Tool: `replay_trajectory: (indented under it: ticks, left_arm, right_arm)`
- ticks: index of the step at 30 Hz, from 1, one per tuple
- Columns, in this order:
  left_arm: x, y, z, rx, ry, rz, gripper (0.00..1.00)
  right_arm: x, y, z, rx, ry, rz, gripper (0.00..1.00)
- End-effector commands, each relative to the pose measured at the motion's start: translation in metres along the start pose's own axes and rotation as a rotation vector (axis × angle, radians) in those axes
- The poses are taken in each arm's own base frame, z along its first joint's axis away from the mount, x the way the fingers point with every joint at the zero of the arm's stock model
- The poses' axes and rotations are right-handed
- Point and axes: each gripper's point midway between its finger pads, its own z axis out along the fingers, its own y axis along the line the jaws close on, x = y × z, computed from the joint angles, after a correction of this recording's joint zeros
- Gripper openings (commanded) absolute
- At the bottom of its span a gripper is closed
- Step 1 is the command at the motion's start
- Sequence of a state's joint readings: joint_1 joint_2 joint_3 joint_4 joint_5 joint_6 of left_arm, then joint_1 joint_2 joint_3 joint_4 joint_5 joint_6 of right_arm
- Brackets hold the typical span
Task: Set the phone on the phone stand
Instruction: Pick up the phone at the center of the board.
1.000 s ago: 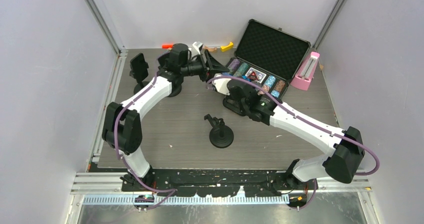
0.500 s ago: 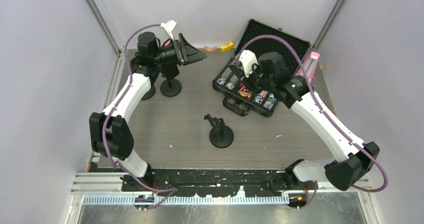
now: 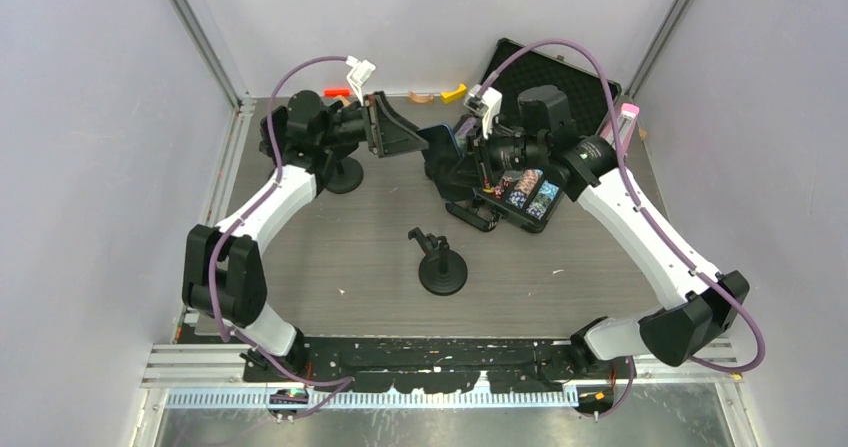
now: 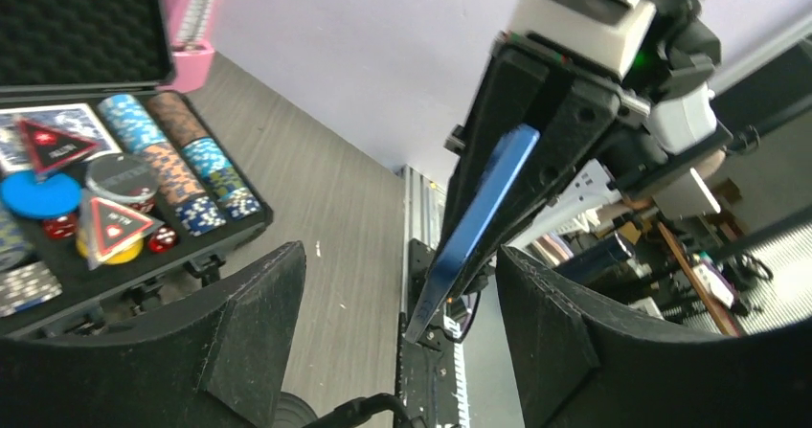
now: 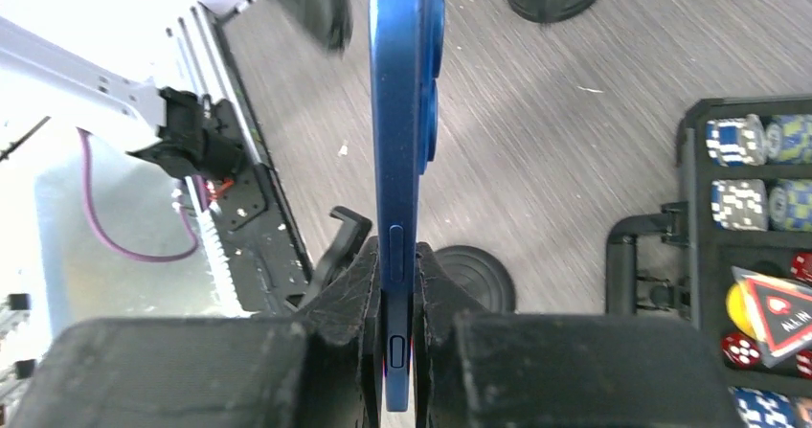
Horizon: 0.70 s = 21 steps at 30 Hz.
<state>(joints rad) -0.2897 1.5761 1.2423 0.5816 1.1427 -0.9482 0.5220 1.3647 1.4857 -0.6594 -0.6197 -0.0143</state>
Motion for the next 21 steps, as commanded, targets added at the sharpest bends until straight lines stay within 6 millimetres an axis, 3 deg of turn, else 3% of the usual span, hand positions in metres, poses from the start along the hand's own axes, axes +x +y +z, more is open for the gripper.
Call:
replay_trajectory:
  ticks: [1,6,16,21]
  left_arm:
    - [-0.003,-0.053,0.006,0.159,-0.025,0.153,0.74]
    - [0.006,-0.064,0.015,0.193,-0.013,0.156,0.70]
    - [0.009,-0.070,0.020,0.211,-0.029,0.146,0.38]
    - [0.010,-0.070,0.020,0.221,-0.031,0.128,0.28]
  right_arm:
    - [-0.038,0.023,-0.003,-0.133,-0.126,0.027,0.00]
    - [-0.040,0.026,0.000,-0.191,-0.142,0.060,0.00]
    - [-0.033,0.026,0.002,-0.248,-0.152,0.112,0.00]
    - [-0.033,0.024,-0.001,-0.248,-0.161,0.113,0.00]
